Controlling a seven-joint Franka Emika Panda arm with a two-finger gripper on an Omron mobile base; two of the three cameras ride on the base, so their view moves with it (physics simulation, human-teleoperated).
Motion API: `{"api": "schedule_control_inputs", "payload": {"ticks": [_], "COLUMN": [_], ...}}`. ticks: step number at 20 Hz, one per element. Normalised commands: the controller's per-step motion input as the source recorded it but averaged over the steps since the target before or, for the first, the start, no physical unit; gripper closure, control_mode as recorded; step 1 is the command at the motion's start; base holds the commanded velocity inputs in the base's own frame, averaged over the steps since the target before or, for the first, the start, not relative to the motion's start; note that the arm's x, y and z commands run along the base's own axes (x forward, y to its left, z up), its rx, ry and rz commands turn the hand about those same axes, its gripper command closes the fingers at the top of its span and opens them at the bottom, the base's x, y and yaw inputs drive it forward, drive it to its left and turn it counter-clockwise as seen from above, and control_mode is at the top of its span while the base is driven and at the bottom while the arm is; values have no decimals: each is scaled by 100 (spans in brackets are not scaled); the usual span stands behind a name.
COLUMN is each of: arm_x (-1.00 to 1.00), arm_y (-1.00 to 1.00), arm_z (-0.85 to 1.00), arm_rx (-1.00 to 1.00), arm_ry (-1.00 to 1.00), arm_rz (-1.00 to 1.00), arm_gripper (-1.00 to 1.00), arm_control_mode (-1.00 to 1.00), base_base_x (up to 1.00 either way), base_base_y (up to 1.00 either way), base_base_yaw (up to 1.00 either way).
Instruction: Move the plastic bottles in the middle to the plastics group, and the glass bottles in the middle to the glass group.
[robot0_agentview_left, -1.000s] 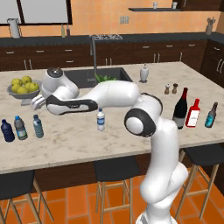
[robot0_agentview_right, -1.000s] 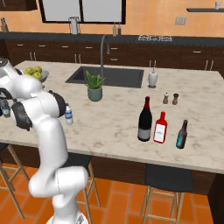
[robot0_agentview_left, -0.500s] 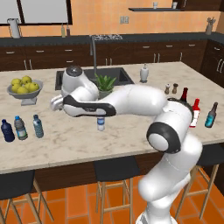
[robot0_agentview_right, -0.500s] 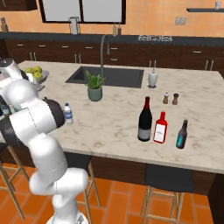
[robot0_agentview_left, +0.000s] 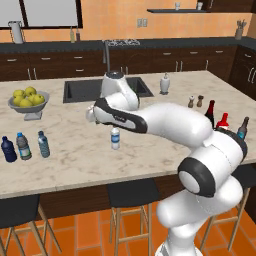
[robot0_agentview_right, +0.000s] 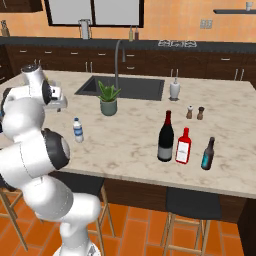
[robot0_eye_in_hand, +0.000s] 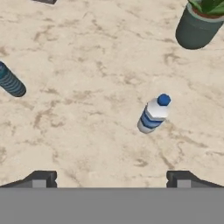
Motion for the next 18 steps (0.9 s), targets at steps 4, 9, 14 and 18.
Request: {"api": "schedule_control_inputs", "payload": {"ticks": [4, 9, 14, 18], "arm_x": [1, 3, 30, 35], "arm_y": [-79, -25, 0, -5], "arm_z": [-6, -12, -25, -17], "arm_rx": [4, -2, -10, -4], "arm_ry": [12, 5, 0, 0], "arm_rz": [-10, -1, 0, 0], "arm_gripper": [-100, -100, -100, -100], "arm_control_mode": [-100, -100, -100, -100], "base_base_x": [0, 0, 0, 0], "base_base_y": [0, 0, 0, 0], "base_base_yaw": [0, 0, 0, 0]}}
